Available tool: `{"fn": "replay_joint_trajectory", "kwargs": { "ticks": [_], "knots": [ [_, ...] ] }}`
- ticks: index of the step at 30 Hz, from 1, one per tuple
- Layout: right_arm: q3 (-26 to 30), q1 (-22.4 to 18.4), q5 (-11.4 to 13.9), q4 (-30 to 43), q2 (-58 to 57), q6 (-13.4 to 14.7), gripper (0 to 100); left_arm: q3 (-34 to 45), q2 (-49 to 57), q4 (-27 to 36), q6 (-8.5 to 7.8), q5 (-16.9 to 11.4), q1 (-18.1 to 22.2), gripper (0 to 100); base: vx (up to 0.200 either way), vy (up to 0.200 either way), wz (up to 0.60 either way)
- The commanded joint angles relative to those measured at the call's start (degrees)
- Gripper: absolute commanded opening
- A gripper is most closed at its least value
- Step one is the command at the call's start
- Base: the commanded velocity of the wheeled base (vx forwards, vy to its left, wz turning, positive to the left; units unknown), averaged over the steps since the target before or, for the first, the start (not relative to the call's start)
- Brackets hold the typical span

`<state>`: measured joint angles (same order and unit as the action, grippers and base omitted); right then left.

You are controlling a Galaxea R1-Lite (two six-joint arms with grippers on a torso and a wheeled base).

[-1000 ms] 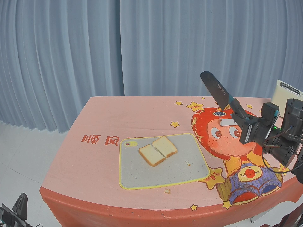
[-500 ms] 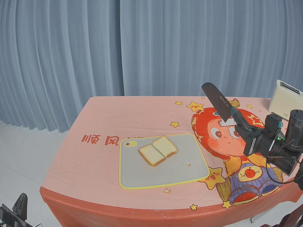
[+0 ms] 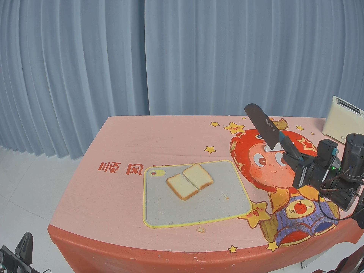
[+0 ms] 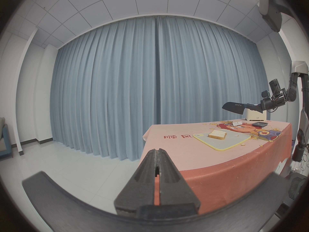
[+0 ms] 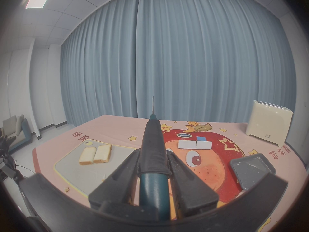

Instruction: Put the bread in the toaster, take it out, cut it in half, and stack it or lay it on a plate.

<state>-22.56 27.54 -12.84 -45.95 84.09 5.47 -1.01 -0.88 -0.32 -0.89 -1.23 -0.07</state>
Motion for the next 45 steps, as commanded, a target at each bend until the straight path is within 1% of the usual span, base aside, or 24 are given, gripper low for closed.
{"fn": "replay_joint_trajectory", "kwargs": {
  "ticks": [1,6,9,15,30,40,42,45],
  "knots": [
    [0.4,-2.1,0.1,0.0,0.7,0.0,0,1.0,-0.1,0.0,0.01,0.0,0.0,0,0.000,0.000,0.00],
    [0.3,-5.0,0.3,0.0,0.9,-0.1,0,1.0,-0.1,0.0,0.01,0.0,0.0,0,0.000,0.000,0.00],
    [0.5,-5.7,0.3,0.1,1.0,-0.2,0,1.0,-0.1,0.0,0.01,-0.1,0.0,0,0.000,0.000,0.00],
    [1.1,-5.7,0.3,0.1,1.0,-0.7,0,1.0,-0.1,0.0,0.01,0.0,0.0,0,0.000,0.000,0.00],
    [2.1,-5.8,0.2,0.1,1.7,-0.6,0,1.0,-0.1,0.0,0.01,0.0,0.0,0,0.000,0.000,0.00],
    [2.8,-9.3,0.4,0.3,2.4,-0.7,0,1.0,-0.1,0.0,0.01,-0.1,0.0,0,0.000,0.000,0.00],
    [2.7,-10.0,1.0,0.2,2.5,-0.7,0,1.0,-0.1,0.0,0.01,0.0,0.0,0,0.000,0.000,0.00],
    [2.2,-11.9,3.2,0.1,2.5,-0.5,0,1.0,-0.1,0.0,0.01,0.0,0.0,0,0.000,0.000,0.00]
  ]
}}
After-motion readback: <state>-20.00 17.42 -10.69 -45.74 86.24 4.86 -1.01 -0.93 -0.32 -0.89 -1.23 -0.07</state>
